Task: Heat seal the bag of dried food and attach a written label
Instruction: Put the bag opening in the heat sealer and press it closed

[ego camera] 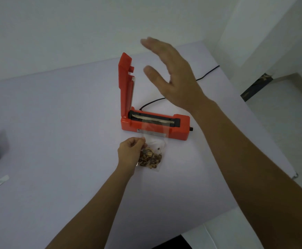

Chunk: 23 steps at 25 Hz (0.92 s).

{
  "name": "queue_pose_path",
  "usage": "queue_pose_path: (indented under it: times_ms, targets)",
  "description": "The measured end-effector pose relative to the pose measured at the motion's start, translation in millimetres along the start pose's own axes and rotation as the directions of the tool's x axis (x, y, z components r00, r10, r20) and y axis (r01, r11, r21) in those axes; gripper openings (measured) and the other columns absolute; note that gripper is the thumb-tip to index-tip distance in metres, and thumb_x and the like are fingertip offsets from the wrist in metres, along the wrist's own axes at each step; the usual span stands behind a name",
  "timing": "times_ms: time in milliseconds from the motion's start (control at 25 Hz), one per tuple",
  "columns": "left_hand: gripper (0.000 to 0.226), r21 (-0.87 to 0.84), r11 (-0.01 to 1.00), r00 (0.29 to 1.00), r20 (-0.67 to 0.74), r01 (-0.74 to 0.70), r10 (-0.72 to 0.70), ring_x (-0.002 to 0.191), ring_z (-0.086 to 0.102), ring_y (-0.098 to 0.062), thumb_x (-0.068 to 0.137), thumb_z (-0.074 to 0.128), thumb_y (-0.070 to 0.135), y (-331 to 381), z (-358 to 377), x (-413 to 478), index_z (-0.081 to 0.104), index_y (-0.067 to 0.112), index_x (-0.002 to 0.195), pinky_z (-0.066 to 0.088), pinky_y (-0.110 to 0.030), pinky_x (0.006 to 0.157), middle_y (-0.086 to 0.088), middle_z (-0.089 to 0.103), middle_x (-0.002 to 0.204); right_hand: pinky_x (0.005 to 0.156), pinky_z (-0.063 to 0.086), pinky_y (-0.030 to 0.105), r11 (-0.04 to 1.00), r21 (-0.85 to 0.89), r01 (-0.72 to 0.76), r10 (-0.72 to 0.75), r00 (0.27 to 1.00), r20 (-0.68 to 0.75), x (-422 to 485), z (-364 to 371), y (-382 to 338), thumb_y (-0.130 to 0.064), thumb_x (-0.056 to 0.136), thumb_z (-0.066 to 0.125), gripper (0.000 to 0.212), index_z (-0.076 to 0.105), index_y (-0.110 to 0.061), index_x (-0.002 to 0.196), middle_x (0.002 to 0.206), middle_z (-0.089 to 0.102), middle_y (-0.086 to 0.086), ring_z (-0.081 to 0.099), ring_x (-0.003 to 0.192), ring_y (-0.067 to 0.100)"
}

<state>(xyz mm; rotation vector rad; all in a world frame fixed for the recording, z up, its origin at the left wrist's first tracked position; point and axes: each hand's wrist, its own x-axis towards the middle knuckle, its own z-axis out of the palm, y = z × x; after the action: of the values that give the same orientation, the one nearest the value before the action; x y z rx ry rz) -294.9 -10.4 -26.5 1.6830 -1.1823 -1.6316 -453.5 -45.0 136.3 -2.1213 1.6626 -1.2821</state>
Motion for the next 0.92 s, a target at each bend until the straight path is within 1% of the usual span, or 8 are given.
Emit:
queue_pose_path:
  times_ms: [160,280,360,440,560,680,800,920]
  targets:
    - [0.019,0.012,1.000,1.000,-0.002,-0.004,0.004,0.075,0.067,-0.016,0.087,0.061,0.025,1,1,1,0.070,0.012,0.075,0.055,-0.032,0.075,-0.002,0.072,0.076,0.115,0.028,0.040,0.998,-0.055,0.025,-0.009,0.959,0.282,8,5,3,-0.033,0.095,0.048,0.047,0.040,-0.016,0.138,0.146,0.042,0.006,0.032,0.139,0.020]
    - [0.019,0.006,1.000,1.000,-0.007,0.004,-0.004,0.076,0.068,-0.018,0.086,0.062,0.025,0,1,2,0.070,0.012,0.074,0.056,-0.033,0.077,-0.002,0.072,0.075,0.113,0.030,0.038,0.999,-0.044,0.014,0.000,0.953,0.302,10,5,-1,-0.039,0.091,0.053,0.053,0.040,-0.015,0.137,0.149,0.036,0.004,0.034,0.137,0.016]
    - [0.020,0.006,1.000,1.000,-0.015,0.012,-0.011,0.078,0.068,-0.019,0.086,0.062,0.026,-2,1,3,0.069,0.014,0.072,0.055,-0.034,0.078,-0.002,0.072,0.076,0.115,0.024,0.034,0.999,-0.048,0.008,0.007,0.947,0.321,15,5,-6,-0.042,0.090,0.055,0.053,0.042,-0.014,0.133,0.150,0.035,0.003,0.033,0.137,0.015]
    - [0.020,0.009,1.000,1.000,-0.023,0.013,-0.013,0.081,0.069,-0.021,0.086,0.062,0.026,-2,0,3,0.070,0.014,0.072,0.055,-0.033,0.078,-0.002,0.072,0.076,0.115,0.020,0.030,0.998,-0.056,0.007,0.012,0.941,0.339,22,6,-12,-0.044,0.089,0.056,0.052,0.044,-0.014,0.130,0.146,0.041,0.002,0.034,0.137,0.016]
    - [0.020,0.008,1.000,1.000,-0.017,0.006,-0.006,0.081,0.069,-0.021,0.086,0.062,0.026,-2,-2,2,0.070,0.013,0.073,0.056,-0.035,0.079,-0.002,0.072,0.076,0.104,0.038,0.030,0.996,-0.046,0.073,-0.057,0.958,0.280,27,9,-17,-0.042,0.089,0.056,0.048,0.047,-0.015,0.127,0.128,0.055,0.002,0.050,0.119,0.017]
    - [0.020,0.014,1.000,1.000,-0.007,0.003,-0.003,0.081,0.069,-0.022,0.085,0.062,0.026,0,-1,4,0.070,0.013,0.073,0.056,-0.038,0.082,-0.003,0.073,0.077,0.089,0.044,0.021,0.987,-0.101,0.127,-0.106,0.975,0.194,25,10,-11,-0.043,0.088,0.055,0.038,0.060,-0.016,0.115,0.105,0.050,-0.002,0.050,0.097,0.009]
    - [0.020,0.018,1.000,1.000,-0.011,0.010,-0.010,0.082,0.069,-0.021,0.085,0.062,0.027,0,0,5,0.071,0.013,0.074,0.056,-0.039,0.083,-0.003,0.073,0.078,0.073,0.047,0.025,0.993,-0.114,0.034,-0.025,0.997,0.077,16,6,3,-0.036,0.089,0.055,0.031,0.065,-0.006,0.087,0.090,0.050,0.008,0.049,0.076,0.012]
    - [0.020,0.015,1.000,1.000,-0.012,0.008,-0.008,0.081,0.068,-0.021,0.085,0.062,0.027,0,0,6,0.071,0.012,0.074,0.056,-0.038,0.083,-0.003,0.073,0.078,0.070,0.045,0.027,0.992,-0.103,-0.069,0.075,0.996,0.048,-3,2,15,-0.015,0.092,0.047,0.018,0.061,-0.005,0.089,0.091,0.054,0.013,0.049,0.071,0.013]
